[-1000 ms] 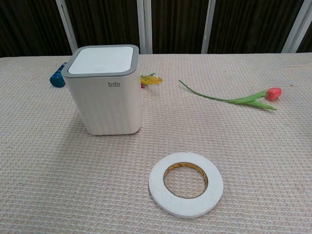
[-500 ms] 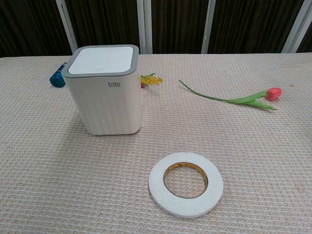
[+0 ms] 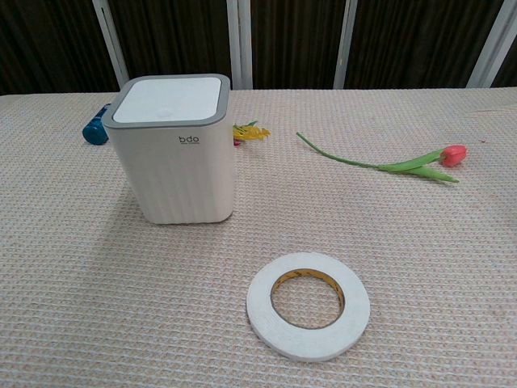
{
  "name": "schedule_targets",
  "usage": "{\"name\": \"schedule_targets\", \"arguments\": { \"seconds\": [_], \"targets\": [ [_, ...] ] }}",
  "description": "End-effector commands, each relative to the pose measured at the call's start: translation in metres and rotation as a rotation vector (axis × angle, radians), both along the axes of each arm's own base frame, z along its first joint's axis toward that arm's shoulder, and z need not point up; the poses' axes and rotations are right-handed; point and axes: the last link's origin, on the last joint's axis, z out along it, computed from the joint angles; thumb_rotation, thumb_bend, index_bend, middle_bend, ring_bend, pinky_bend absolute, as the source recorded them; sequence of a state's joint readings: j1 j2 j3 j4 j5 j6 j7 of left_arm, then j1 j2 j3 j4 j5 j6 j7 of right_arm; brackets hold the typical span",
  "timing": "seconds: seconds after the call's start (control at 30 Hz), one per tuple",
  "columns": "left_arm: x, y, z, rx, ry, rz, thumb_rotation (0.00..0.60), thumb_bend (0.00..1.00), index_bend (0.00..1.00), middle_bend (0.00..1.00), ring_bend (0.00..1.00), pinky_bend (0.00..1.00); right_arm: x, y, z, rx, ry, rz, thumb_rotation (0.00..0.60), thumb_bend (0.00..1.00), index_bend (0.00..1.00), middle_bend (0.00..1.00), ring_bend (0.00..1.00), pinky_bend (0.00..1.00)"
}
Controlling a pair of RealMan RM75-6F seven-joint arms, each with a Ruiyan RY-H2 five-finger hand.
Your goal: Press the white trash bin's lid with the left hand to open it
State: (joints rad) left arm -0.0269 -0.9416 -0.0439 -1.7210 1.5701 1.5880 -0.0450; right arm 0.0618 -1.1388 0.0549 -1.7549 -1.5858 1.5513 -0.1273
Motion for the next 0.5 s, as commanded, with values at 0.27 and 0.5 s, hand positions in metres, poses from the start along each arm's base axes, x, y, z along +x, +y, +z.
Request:
{"name": "schedule_targets", "arguments": {
  "seconds": [0.27,0.5],
  "targets": [
    [0.041,0.065,0.006,-0.087,0.063,-0.169,0.600,0.44,0.16,0.68,0.61,0.65,0.000,-0.003,-0.006,0.021,0.011,-0.008,0.600,0.27,0.12,0.02,0.00,0.00],
    [0.104,0.105,-0.020,-0.254,0.160,-0.267,0.600,0.65,0.21,0.84,0.73,0.69,-0.001,-0.004,-0.008,0.023,0.022,-0.018,0.600,0.27,0.12,0.02,0.00,0.00]
  ]
}}
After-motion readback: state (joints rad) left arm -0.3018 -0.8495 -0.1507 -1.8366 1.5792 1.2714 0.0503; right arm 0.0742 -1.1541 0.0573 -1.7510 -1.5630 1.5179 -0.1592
